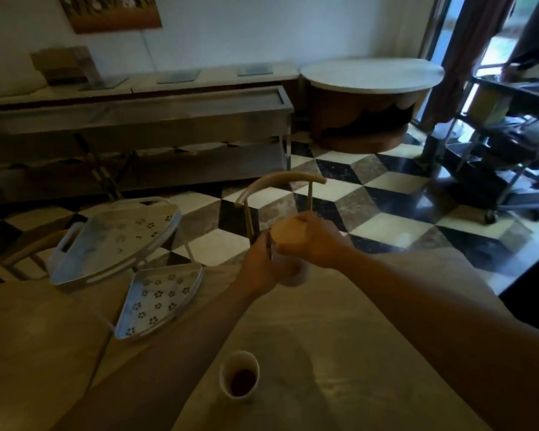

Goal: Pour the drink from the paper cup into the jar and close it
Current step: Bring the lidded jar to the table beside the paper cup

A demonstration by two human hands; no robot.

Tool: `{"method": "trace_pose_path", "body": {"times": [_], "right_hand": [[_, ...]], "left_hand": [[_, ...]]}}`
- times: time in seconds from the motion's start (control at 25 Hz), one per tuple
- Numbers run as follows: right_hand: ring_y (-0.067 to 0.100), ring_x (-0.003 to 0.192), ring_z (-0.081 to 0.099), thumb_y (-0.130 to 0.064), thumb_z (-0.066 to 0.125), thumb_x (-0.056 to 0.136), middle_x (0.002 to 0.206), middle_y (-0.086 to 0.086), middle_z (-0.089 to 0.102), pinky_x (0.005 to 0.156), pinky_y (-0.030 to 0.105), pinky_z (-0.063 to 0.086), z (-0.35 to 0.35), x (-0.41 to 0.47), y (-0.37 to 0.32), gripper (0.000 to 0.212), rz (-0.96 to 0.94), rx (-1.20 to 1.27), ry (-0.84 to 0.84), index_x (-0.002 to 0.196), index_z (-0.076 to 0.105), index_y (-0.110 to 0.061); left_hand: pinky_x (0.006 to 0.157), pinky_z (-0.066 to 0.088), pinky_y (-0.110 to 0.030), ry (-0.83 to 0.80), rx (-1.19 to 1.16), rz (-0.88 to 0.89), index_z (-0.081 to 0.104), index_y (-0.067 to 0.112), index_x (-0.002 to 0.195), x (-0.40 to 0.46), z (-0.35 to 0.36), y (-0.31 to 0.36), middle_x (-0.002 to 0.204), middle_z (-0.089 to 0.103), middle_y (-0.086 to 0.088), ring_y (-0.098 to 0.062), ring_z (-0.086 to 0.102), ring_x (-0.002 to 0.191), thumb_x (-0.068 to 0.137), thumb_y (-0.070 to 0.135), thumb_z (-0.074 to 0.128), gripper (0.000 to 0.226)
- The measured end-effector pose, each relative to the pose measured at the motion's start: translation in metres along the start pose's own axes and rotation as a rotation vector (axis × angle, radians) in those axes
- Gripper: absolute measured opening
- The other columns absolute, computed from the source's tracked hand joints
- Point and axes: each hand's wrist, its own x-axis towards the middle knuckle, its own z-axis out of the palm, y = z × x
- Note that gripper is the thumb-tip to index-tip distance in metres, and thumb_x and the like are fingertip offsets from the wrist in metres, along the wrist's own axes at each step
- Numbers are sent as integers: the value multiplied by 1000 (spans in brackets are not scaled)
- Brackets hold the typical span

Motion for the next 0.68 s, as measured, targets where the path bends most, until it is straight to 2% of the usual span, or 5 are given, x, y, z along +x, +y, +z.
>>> {"method": "trace_pose_path", "body": {"times": [0.16, 0.32, 0.44, 0.56, 0.68], "right_hand": [[22, 126, 47, -62, 83, 54, 135, 0, 44, 105, 42, 45, 15, -41, 55, 113, 89, 40, -68, 148, 36, -21], [19, 117, 52, -62, 86, 52, 129, 1, 50, 94, 37, 48, 48, -68, 103, 110, 194, 34, -97, 144, 39, -25], [13, 110, 49, -56, 90, 59, 132, 0, 51, 86, 30, 44, 71, -85, 130, 104, 253, 24, -128, 144, 39, -26], [19, 115, 55, -57, 90, 56, 135, 2, 54, 89, 33, 51, 96, -102, 146, 107, 286, -16, -166, 144, 39, -25], [23, 119, 55, -50, 93, 54, 136, 4, 53, 92, 33, 50, 123, -116, 159, 107, 293, 12, -181, 143, 40, -22]], "left_hand": [[94, 53, -42, -38, -99, -140, 44, 21, 137, -30, 64, -30, 127, 58, 2, -17, 58, 114, 56, 47, 88, 95], [73, 51, -25, -69, -170, -277, 46, 23, 128, -61, 109, -65, 115, 61, 6, -11, 59, 101, 63, 29, 90, 80], [63, 55, -25, -67, -318, -430, 50, 23, 117, -83, 131, -90, 111, 61, -1, -18, 61, 97, 76, 16, 81, 52], [64, 57, -29, -48, -344, -472, 51, 18, 125, -105, 143, -105, 115, 61, -2, -19, 62, 100, 64, 20, 83, 69], [58, 56, -22, -33, -311, -489, 51, 17, 126, -123, 151, -126, 114, 61, 3, -15, 61, 98, 68, 3, 85, 68]]}}
